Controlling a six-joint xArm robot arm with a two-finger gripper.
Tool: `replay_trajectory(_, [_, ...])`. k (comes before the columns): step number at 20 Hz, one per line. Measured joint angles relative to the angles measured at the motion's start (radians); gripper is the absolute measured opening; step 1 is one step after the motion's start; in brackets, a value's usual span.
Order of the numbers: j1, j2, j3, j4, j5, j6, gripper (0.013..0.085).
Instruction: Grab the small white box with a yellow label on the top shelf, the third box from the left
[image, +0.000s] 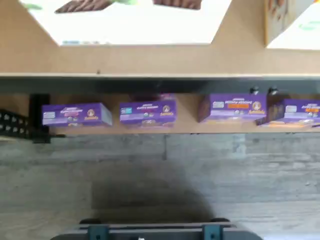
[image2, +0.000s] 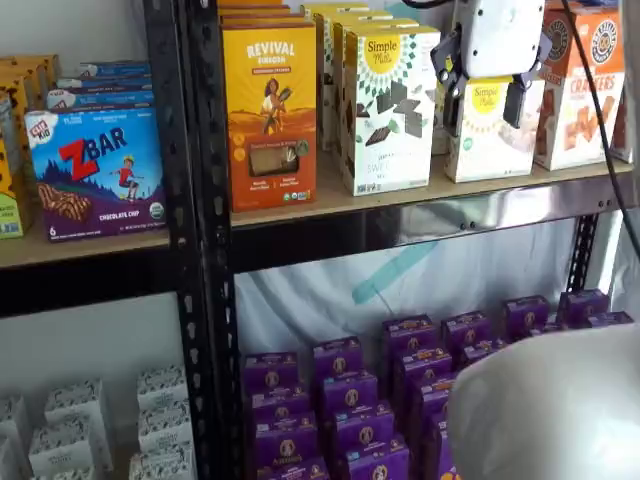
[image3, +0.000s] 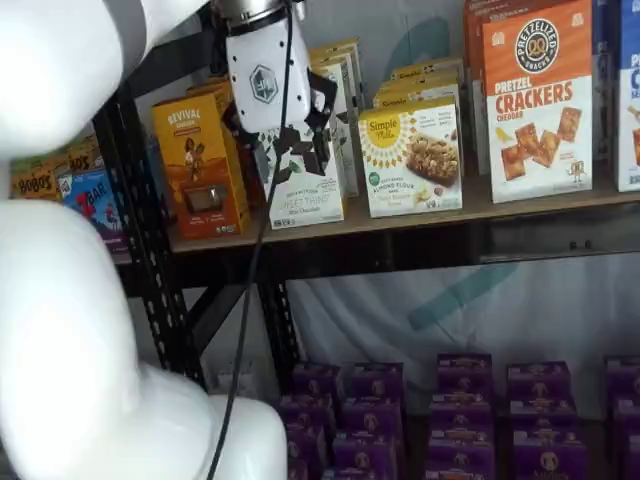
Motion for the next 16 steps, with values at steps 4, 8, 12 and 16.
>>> replay_trajectory(4, [-0.043, 0.033, -0.008, -0.021, -0.066, -0.044, 0.085])
replay_trajectory(8, [-0.098, 0.075, -0.031, -0.021, -0.112, -0.095, 0.085])
replay_trajectory(12, [-0.138, 0.111, -0.055, -0.016, -0.131, -0.134, 0.085])
replay_trajectory(16, [-0.184, 0.146, -0.08, 0.008, -0.154, -0.175, 0.085])
